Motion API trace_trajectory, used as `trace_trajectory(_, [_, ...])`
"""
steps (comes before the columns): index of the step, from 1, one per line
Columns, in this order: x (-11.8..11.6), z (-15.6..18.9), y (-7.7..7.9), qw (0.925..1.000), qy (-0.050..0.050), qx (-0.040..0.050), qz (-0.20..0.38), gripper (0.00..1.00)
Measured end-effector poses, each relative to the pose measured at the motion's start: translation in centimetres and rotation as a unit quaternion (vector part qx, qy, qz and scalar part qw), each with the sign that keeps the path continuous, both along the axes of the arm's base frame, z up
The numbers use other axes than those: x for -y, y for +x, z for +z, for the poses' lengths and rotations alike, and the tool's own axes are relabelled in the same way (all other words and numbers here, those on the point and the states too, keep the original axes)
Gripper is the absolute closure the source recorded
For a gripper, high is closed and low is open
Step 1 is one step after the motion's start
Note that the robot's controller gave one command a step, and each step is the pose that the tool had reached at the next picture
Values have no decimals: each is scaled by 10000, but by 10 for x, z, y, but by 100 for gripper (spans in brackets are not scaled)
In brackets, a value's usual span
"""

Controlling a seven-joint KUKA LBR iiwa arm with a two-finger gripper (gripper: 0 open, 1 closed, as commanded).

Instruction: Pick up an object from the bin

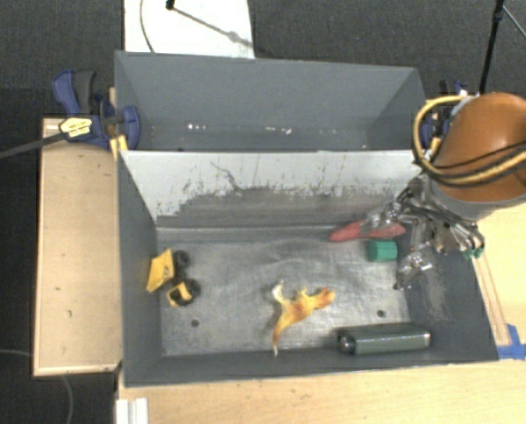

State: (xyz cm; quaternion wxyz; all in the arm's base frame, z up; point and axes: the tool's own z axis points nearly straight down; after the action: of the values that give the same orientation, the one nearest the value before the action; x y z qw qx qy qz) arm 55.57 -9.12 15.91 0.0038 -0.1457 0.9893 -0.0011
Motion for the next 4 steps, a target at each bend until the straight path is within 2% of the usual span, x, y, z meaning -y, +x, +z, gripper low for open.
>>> trace_trajectory(1, [3,-43,26,9999,8,-10,135,0])
trace_trajectory(2, [-29,-58,-21,9995,7,-18,314,0])
trace_trajectory(3, [-38,-61,-35,9991,7,-28,422,0])
trace_trajectory(4, [-49,-50,-40,9941,18,-28,1080,0])
